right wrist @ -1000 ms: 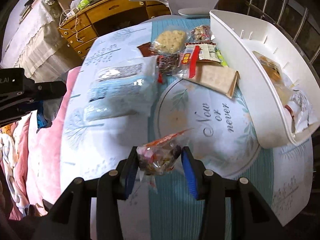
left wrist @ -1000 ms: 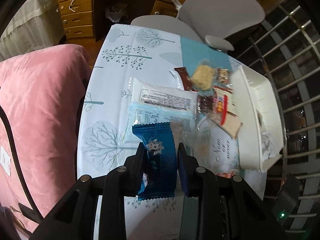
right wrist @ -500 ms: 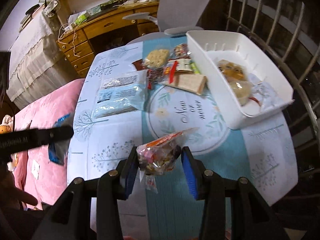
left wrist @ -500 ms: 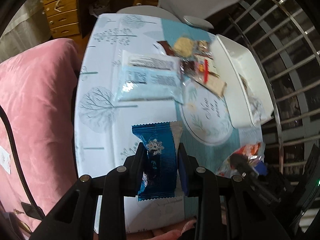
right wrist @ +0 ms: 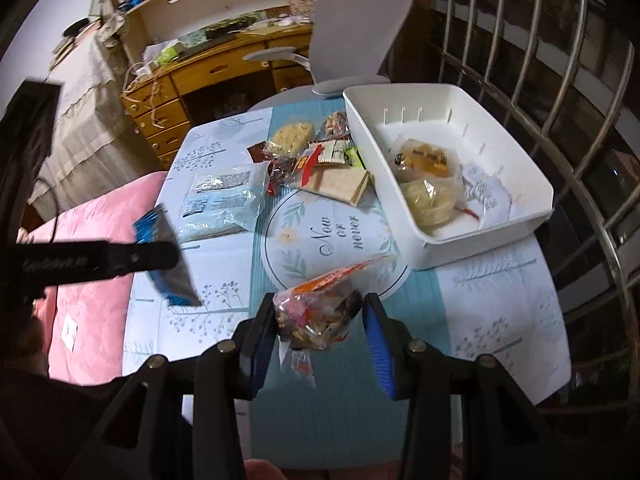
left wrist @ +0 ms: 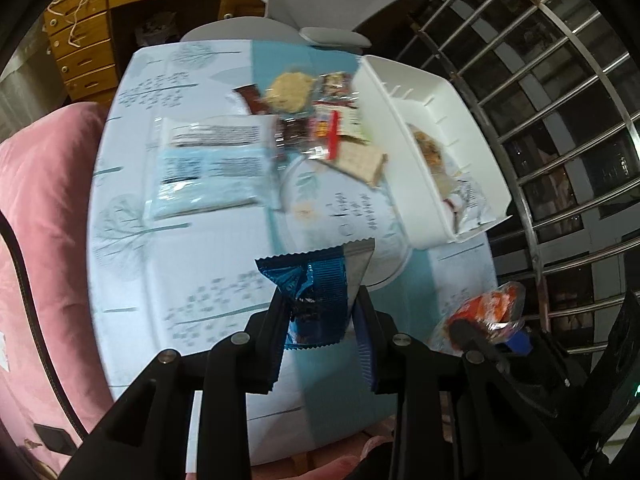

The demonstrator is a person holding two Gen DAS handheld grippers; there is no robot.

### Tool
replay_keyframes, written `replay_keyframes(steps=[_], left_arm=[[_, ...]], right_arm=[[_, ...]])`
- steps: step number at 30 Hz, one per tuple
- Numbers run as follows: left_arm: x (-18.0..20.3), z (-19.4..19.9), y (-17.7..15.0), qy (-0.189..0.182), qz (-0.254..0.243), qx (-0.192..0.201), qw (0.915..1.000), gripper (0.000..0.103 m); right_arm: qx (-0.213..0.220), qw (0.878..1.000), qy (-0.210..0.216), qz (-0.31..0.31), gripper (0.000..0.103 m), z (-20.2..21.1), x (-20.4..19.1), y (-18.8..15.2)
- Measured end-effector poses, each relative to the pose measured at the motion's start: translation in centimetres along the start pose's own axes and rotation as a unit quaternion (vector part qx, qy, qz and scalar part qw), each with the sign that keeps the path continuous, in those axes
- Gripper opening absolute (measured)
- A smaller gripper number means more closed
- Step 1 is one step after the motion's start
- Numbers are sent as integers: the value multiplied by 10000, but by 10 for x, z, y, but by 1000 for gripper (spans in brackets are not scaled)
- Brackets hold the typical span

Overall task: Organize snacks
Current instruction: 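Carry both snacks into the white tray and open both tools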

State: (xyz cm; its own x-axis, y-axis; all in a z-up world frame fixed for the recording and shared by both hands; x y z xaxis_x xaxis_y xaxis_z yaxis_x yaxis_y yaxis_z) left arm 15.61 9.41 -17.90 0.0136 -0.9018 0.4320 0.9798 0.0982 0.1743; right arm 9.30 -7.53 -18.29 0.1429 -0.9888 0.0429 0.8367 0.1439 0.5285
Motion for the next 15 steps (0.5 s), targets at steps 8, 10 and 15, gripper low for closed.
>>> replay_keyframes(steps=[8, 10, 15], left_arm=[[70, -19, -2, -86, 114, 238, 9996, 29], [88, -24, -2, -146, 131, 318, 9993, 29], [129, -43, -3, -191, 212, 465, 9985, 29]], right_arm=[[162, 9992, 264, 245, 43, 4, 66, 2], [205, 9987, 331, 322, 43, 4, 85, 5], [293, 9966, 440, 639, 43, 0, 128, 10]])
Point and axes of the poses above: each gripper's, at about its wrist camera, not at the fingertips, and z roughly against the way its jaws point, x to its right, y to its top, the point moved 8 cm from there along -z, roughly the way its jaws point, and after that the axes turned 13 degrees about z, right-handed, at the moved point
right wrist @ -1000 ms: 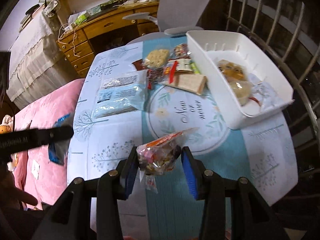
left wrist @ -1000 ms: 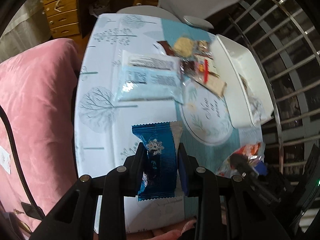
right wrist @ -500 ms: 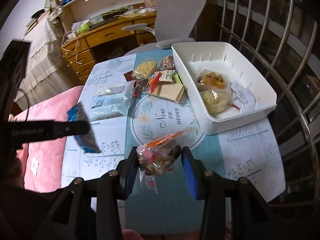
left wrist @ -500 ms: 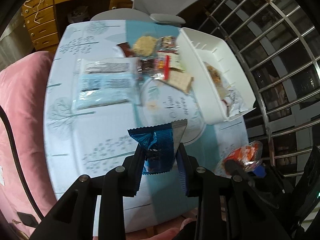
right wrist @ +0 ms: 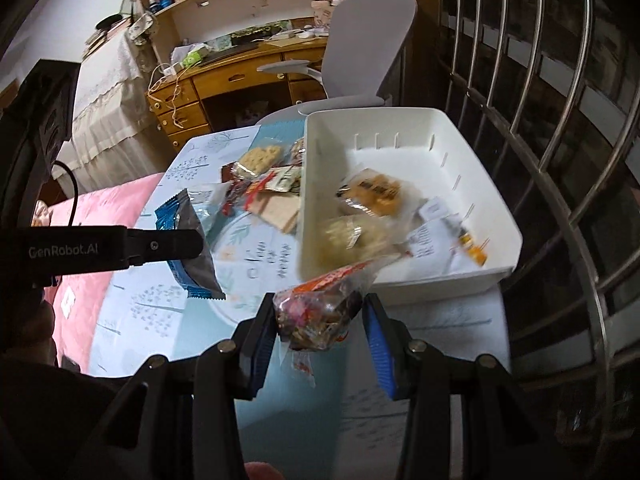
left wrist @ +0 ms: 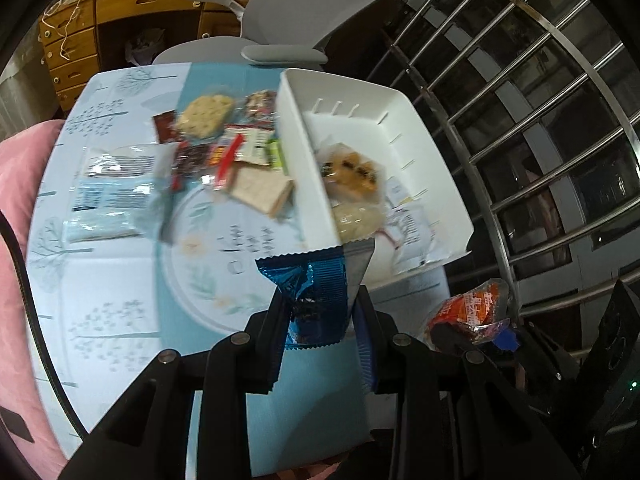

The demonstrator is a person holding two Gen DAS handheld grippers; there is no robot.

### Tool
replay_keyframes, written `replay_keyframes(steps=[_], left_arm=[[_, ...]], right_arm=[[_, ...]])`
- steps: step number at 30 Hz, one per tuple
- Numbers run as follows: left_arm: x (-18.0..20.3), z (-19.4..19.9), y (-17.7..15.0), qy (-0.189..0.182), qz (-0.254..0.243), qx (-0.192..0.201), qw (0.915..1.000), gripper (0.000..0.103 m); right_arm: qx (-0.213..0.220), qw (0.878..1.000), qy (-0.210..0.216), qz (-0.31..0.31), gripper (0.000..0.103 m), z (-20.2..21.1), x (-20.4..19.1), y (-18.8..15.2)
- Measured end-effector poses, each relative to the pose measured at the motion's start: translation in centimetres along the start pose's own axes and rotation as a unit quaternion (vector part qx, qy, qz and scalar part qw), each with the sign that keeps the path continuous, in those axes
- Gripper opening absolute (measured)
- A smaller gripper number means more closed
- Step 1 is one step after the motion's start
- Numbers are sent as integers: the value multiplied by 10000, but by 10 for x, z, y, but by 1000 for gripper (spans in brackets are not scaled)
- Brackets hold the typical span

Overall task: Organize snacks
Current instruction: 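Carry both snacks into the white tray and open both tools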

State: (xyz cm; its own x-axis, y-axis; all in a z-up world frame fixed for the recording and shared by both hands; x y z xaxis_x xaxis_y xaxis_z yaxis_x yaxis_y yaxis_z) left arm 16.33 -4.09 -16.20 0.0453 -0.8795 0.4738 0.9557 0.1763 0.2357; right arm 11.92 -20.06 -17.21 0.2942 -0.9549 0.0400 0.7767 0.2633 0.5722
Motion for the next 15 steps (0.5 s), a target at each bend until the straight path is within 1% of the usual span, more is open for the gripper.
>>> replay_keyframes(steps=[7, 15], left_arm=[[46, -27, -1, -43, 114, 60, 9999, 29], [88, -51, 10, -34, 128, 119, 9998, 29]], right_arm=[[103, 9996, 60, 242, 43, 1, 56, 1], [287, 9991, 0, 305, 43, -6, 112, 19]])
Point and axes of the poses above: each gripper's, at about its wrist camera, not at the fingertips, and z roughly against the way its jaws point, x to its right, y to its top, the point moved 8 cm from there along -z, roughly the way its jaws point, and after that the axes turned 13 degrees about z, right-handed, at the moved point
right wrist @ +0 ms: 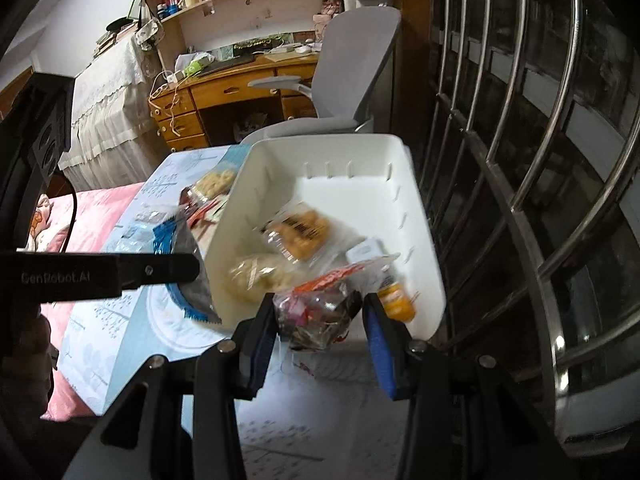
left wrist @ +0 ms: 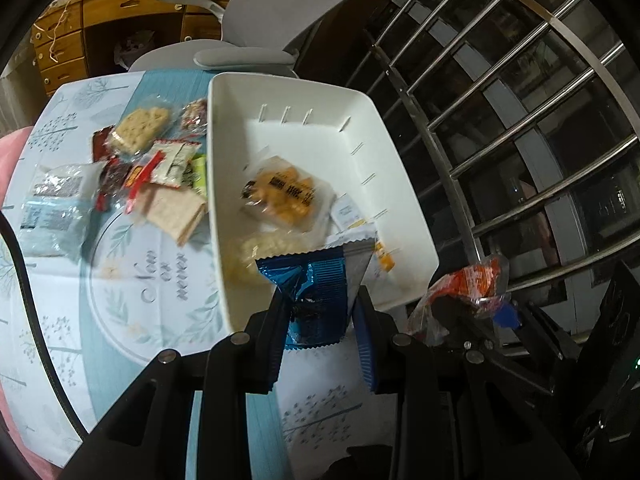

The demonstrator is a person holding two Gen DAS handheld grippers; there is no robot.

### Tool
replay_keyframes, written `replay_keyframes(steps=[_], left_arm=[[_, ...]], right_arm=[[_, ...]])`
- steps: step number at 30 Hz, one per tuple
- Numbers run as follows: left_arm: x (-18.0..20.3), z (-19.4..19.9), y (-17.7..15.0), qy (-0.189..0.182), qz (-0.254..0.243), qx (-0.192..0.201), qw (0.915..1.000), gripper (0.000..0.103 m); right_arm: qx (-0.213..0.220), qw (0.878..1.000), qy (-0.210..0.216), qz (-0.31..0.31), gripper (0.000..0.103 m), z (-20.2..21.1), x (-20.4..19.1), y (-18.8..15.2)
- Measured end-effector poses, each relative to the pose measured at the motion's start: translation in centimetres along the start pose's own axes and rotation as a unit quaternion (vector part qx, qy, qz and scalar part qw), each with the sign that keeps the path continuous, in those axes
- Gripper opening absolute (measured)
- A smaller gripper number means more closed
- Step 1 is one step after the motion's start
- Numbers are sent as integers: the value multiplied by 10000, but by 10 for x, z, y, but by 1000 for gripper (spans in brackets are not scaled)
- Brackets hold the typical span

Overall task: Organize snacks
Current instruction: 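Carry both snacks into the white tray and open both tools, then withdraw both tools from the tray toward the remaining snacks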

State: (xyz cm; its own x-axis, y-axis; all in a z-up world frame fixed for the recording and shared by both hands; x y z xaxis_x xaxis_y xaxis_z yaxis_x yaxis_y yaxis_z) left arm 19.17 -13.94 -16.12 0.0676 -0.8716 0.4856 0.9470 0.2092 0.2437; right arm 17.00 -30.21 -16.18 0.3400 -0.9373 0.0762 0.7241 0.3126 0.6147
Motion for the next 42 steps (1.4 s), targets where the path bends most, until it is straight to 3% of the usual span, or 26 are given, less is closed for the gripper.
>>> replay_keyframes(steps=[7, 9, 12, 23, 32, 42], left_arm=[[24, -13, 15, 104, -50, 90, 9999, 29], [29, -15, 18, 135, -84, 98, 9998, 36], [33, -19, 19, 244, -126, 94, 9996, 70], [14, -19, 14, 415, 205, 43, 9989, 76], [-29, -16, -4, 574, 706, -109, 9958, 77], [-123, 11, -13, 1149, 1826, -25, 9765, 77]], right_arm=[[51, 10000, -21, -31, 43, -11, 37, 14], [32, 10000, -33, -32, 43, -15, 44, 16], [-37, 9999, -8, -136, 44, -23, 53, 16], [-396, 9972, 62, -635, 49, -46, 71, 6], [-793, 9898, 531, -1057, 51, -53, 53, -13], [-1086, 9850, 689, -1148, 51, -55, 11, -16]])
Point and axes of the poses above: each gripper's, at about its wrist camera, not at the fingertips, and z roughly against the way its jaws point, x to its right, y to its top, the point moved 8 cm from there along -z, roughly the way its jaws point, and after that the axes turned 13 degrees about z, right-handed, at the moved point
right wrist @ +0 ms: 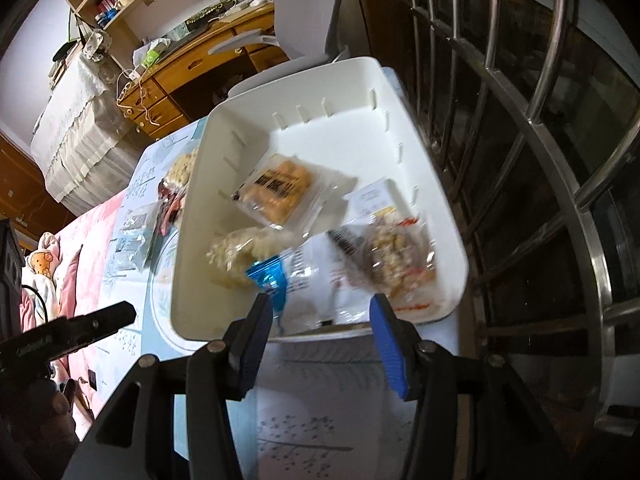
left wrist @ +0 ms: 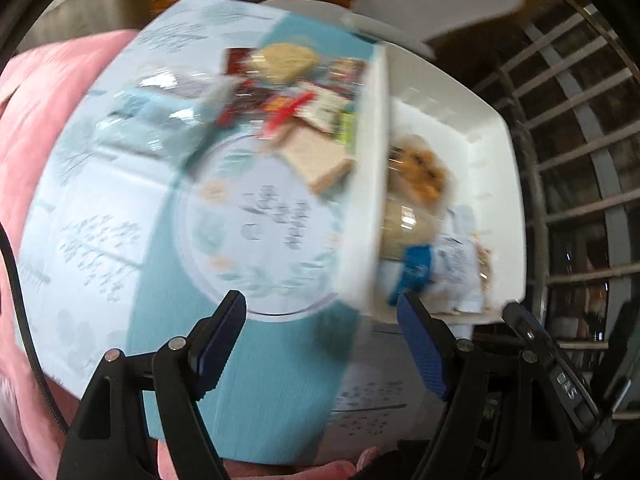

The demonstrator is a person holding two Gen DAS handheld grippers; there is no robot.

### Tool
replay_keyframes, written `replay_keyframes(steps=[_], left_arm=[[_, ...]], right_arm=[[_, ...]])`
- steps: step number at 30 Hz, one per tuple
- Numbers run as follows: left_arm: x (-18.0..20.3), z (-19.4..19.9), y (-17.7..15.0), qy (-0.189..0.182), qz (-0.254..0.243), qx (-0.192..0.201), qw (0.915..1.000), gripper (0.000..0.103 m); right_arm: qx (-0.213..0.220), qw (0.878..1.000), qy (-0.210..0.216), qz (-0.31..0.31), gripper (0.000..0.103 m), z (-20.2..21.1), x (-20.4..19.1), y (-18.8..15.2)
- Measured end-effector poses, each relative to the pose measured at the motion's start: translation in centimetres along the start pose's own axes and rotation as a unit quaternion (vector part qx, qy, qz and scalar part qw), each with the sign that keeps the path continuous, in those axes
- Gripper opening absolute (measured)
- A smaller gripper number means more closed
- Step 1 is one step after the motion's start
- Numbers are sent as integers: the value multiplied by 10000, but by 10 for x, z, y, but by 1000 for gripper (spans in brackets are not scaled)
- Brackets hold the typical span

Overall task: Organize snacks
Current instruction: 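Withdraw both tools from the tray toward the remaining snacks, then grasp the large clear printed bag with the left tool while the right tool grasps the red-labelled snack bag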

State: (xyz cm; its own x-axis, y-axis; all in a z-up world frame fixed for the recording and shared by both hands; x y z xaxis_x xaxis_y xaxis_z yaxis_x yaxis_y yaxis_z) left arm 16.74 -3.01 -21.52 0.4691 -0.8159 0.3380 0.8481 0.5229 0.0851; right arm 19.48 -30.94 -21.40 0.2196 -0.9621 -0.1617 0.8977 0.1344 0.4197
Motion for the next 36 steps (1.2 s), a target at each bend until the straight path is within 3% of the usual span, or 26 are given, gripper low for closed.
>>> replay_keyframes(steps=[5, 13, 17, 21, 25, 30, 36], left_arm=[[-50, 4, 22, 253, 458, -16, 9986, 77], [-104, 6, 65, 312, 1226, -258, 9916, 77], [-124, 10, 96, 242, 1732, -296, 9841, 86], [-142, 5, 124, 145, 2224, -482, 9737, 86], [-153, -6, 149, 140, 2574, -641, 9641, 89], [-155, -21, 176, 57, 2751, -691, 9589, 94], [-151, -47, 197, 19, 3075, -806, 9481, 94]], right_arm=[[-119, 9999, 50, -50, 51, -7, -28, -1], [-222, 9995, 81, -207, 51, -21, -80, 6], [-211, 9995, -43, -238, 51, -29, -108, 16], [-216, 9994, -228, -160, 51, -36, -132, 28], [-232, 9986, -444, 148, 51, -48, -152, 46], [-195, 9957, -618, 660, 52, -65, -174, 75], [-263, 9862, -486, 1558, 58, -94, -201, 105]])
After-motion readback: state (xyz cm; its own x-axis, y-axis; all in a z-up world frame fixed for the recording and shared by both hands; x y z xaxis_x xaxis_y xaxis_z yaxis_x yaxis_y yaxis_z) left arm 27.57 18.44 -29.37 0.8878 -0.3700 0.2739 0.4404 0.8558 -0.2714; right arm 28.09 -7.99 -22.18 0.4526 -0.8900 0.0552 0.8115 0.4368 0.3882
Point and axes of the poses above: each gripper's, at about its wrist camera, not at the fingertips, and z roughly against the way its jaws point, x to its right, y to its top, the point moved 8 cm from there along -z, roughly the way its jaws point, and after that the axes turned 13 degrees about z, right-handed, at the moved point
